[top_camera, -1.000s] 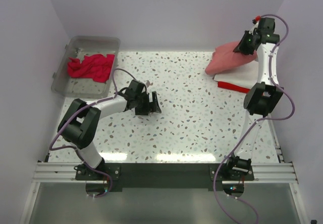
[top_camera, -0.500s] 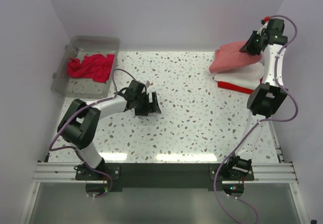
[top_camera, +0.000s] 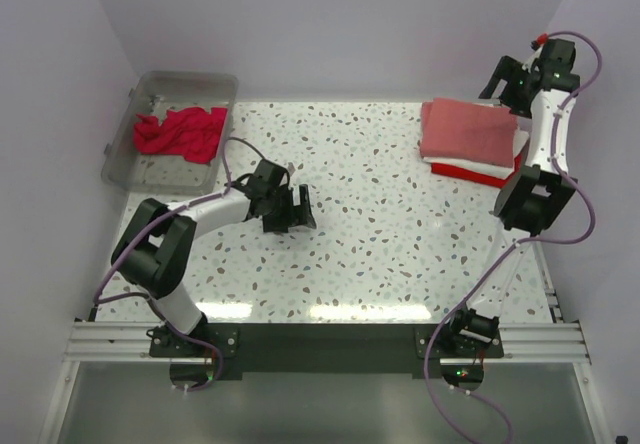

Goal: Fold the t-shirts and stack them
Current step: Neatly place the folded tshirt to the corner

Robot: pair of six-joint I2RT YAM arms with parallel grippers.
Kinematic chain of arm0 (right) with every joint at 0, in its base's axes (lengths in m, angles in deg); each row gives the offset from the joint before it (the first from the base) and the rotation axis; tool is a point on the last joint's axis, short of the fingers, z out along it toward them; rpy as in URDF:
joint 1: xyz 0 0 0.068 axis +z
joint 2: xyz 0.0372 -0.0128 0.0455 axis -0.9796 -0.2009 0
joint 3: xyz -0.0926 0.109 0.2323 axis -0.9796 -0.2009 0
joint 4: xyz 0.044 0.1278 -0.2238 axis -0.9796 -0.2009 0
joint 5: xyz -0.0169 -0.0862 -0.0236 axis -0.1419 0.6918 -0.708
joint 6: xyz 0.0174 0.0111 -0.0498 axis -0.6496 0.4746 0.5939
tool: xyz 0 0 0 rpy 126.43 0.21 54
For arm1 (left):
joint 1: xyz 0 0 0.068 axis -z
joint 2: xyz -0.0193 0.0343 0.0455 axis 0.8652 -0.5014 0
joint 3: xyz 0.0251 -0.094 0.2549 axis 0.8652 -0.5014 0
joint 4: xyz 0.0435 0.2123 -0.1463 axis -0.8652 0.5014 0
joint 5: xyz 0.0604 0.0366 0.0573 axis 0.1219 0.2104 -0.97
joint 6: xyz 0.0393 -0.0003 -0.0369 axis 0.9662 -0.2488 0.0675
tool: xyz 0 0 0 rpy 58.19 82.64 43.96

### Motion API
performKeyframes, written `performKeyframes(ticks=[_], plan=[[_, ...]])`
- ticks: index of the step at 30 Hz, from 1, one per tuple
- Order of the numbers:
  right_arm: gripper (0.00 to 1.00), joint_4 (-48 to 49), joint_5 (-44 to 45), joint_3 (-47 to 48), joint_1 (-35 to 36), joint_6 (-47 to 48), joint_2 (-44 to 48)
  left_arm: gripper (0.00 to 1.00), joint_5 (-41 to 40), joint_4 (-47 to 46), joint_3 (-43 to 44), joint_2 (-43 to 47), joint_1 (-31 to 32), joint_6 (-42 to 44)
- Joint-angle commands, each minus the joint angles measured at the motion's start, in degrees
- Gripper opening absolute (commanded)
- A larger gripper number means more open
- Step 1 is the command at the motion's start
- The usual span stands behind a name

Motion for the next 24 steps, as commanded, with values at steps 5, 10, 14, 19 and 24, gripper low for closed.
performKeyframes(ticks=[5,10,14,19,24], plan=[[0.99,1.8,7.4,-6.0,-0.3,4.9,11.1,0.92,-4.1,7.7,1.1,0.6,0.0,1.2],[0.99,1.9,10.3,-11.4,-0.4,5.2,17.8,0.92,-4.6,7.8,1.2,2.4,0.0,1.4],[0.99,4.3,8.9,-18.9,-0.2,3.1,24.7,0.93,-5.8,8.1,0.6,5.6,0.1,1.7],[0.99,8.3,3.5,-33.6,2.1,0.9,32.1,0.97,-9.4,10.8,0.8,11.0,0.2,1.5],[0.99,10.0,6.1,-47.4,12.2,2.2,38.0,0.99,-11.9,12.2,0.3,16.1,0.2,0.9]])
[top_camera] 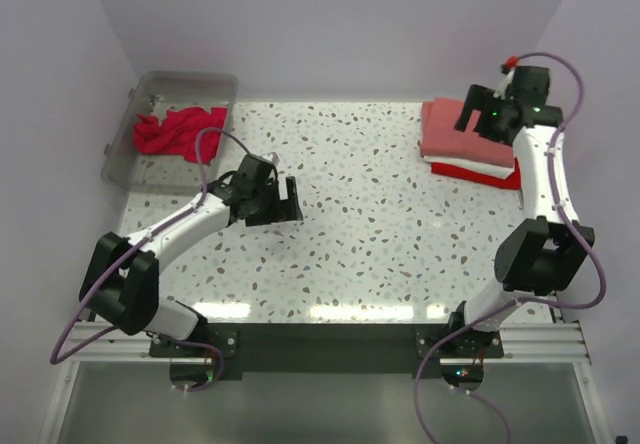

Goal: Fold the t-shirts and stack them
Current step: Neatly place the folded tshirt to the corner

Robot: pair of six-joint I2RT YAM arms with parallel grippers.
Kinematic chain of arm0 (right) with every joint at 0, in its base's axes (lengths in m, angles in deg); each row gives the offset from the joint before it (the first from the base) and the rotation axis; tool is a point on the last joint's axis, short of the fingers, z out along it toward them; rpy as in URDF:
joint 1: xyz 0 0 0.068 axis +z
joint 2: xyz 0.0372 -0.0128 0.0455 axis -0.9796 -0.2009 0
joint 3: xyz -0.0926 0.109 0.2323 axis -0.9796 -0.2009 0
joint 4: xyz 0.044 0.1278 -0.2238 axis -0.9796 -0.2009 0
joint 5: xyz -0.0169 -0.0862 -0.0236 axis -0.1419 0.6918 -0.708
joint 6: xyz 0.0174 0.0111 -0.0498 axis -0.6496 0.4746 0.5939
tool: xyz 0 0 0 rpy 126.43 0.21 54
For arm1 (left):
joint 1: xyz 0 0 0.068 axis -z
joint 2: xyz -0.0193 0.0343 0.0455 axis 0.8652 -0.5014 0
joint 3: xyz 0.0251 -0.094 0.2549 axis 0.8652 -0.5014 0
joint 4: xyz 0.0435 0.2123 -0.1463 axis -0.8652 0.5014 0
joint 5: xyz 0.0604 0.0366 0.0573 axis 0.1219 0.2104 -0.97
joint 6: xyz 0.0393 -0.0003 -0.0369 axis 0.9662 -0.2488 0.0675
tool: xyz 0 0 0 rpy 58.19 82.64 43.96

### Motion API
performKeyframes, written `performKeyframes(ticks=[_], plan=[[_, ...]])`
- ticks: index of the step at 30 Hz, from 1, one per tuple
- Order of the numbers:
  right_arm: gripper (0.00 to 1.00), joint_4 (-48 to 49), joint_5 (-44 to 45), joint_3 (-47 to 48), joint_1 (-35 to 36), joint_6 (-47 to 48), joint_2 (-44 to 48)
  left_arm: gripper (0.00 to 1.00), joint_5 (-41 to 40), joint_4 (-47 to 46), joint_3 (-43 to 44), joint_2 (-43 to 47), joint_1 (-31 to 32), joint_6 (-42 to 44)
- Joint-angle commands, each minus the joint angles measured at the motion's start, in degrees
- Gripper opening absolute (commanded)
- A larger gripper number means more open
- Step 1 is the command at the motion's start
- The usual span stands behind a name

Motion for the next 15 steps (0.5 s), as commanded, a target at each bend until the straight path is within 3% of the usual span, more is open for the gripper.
performKeyframes(ticks=[1,8,12,15], plan=[[0.99,2.2,-0.2,-6.9,10.5,0.1,2.3,0.99,-3.8,1.7,-0.4,5.0,0.1,0.3],[0.99,8.2,-4.1,-26.8,26.7,-8.7,10.0,0.99,-4.8,1.5,-2.1,10.0,0.2,-1.2],[0.99,11.4,-1.7,-36.0,37.5,-13.8,16.0,1.00,-5.4,0.9,-3.1,13.2,0.6,-1.9],[0.99,13.5,-2.4,-43.1,39.8,-18.0,19.6,1.00,-5.5,1.5,-2.9,14.5,0.9,-1.9]])
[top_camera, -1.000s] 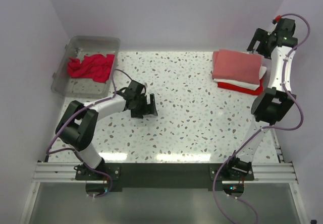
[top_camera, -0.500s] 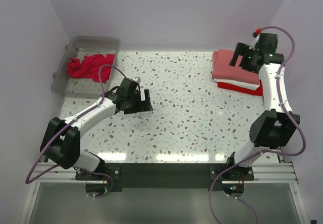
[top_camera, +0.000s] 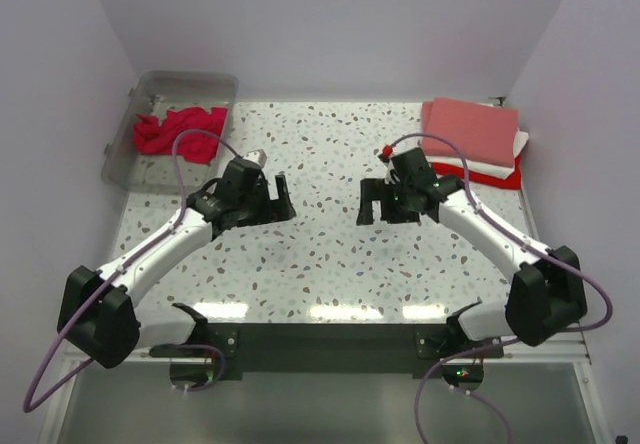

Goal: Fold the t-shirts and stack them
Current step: Neatly place the folded tshirt to the corner

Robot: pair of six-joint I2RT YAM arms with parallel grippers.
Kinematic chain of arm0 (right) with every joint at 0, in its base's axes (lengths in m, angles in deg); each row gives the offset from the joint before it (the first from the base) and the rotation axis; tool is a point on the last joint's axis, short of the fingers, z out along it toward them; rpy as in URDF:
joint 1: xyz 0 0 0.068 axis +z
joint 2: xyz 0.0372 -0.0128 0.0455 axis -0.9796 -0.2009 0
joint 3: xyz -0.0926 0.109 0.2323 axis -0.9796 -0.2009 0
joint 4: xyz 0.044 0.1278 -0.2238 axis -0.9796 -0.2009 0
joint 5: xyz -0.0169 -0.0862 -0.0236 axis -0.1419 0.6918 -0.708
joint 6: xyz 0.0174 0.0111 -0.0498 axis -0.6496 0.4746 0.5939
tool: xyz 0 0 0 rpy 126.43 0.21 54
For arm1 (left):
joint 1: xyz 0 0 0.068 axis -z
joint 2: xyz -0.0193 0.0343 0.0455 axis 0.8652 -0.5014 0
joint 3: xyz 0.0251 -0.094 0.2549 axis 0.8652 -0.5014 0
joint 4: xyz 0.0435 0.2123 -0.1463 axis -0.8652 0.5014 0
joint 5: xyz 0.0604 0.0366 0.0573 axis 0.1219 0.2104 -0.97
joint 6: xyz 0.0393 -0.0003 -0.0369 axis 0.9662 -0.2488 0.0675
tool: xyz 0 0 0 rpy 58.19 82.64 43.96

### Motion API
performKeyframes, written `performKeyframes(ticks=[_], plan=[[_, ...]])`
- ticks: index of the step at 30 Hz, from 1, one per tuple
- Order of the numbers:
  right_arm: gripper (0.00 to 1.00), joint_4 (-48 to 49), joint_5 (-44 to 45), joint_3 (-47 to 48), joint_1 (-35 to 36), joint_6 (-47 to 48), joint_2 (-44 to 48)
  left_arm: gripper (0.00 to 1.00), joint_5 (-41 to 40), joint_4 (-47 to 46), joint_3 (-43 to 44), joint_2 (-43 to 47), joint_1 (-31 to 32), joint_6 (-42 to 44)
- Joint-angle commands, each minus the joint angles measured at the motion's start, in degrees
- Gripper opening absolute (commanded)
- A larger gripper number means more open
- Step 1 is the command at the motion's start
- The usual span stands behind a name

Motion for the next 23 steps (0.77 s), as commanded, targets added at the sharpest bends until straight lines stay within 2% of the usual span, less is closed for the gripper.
performKeyframes(ticks=[1,8,23], plan=[[0.99,6.0,0.2,-5.7,1.4,-7.3,7.2,1.00,-2.5,0.2,-0.1,2.8,0.5,-0.8],[0.99,3.7,2.9,-9.5,2.0,-5.7,12.6,1.00,-3.3,0.3,-0.9,5.0,1.0,-0.5],[0.99,3.9,3.5,-10.4,2.0,-5.9,14.0,1.00,-5.5,1.4,-2.2,9.4,1.3,-1.0]])
